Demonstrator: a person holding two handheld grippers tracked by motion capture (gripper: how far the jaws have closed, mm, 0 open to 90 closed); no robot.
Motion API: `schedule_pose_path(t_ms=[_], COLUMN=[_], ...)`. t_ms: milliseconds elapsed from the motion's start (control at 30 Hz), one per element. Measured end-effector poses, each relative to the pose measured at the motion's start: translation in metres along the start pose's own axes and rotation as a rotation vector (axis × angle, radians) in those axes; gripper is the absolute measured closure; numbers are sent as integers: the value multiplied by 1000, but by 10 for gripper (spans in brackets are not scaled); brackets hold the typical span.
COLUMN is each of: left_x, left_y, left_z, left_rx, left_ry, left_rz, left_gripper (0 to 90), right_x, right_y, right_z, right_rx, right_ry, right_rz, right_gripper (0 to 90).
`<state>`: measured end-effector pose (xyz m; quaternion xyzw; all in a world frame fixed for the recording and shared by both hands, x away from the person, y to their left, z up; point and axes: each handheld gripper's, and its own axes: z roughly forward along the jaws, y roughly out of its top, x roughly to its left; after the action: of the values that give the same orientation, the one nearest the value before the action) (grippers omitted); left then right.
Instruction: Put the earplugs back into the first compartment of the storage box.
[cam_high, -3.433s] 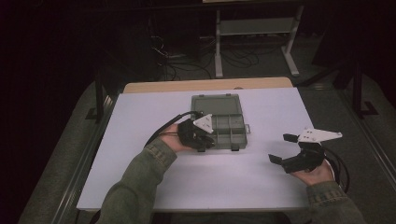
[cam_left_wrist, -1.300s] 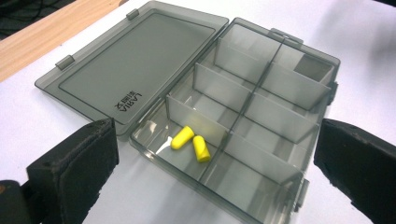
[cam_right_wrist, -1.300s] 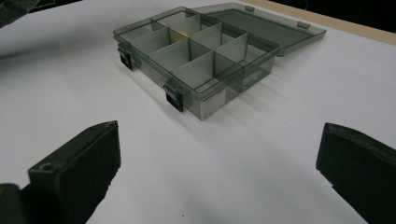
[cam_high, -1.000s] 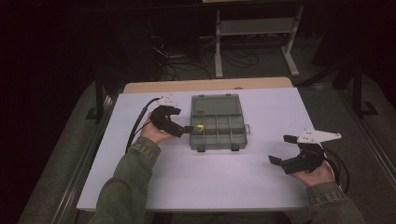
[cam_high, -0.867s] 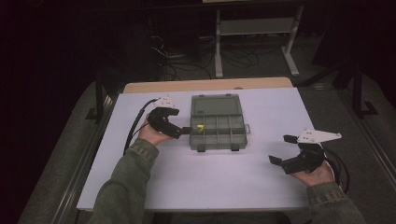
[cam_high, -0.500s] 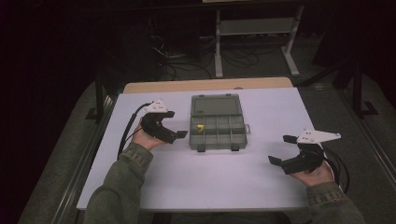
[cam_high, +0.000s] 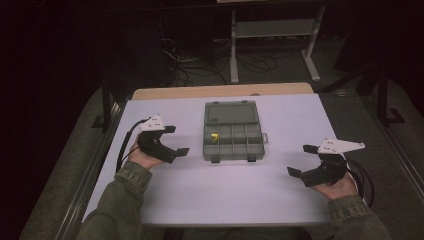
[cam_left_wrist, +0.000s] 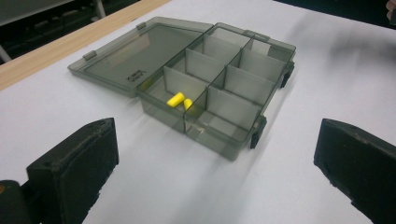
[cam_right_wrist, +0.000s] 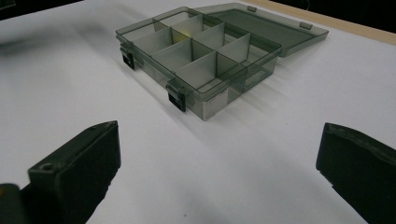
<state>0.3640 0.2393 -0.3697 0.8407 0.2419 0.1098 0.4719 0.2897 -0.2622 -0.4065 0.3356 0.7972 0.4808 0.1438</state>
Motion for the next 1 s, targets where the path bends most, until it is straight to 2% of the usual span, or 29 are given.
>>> schedule_pose_path(t_ms=[233,400,533,733,1000], left_x=[0,-4,-8,-10,-10], left_y=[-17,-30,-36,-45,-59], left_z=[-17,-26,-37,-52,-64], left_rx=[-38,-52,-85,-145,-173], left_ry=[19,37,52,83,132], left_rz=[-27,-25,-21,-29,-59], left_gripper=[0,0,0,0,0], right_x=[1,0,0,0,0], right_y=[0,0,0,0,0], right_z=[1,1,1,1,1], right_rx=[2,5,4,7,5], right_ry=[1,2,2,3,4], right_rz=[-1,1,1,0,2], right_gripper=[0,0,0,0,0])
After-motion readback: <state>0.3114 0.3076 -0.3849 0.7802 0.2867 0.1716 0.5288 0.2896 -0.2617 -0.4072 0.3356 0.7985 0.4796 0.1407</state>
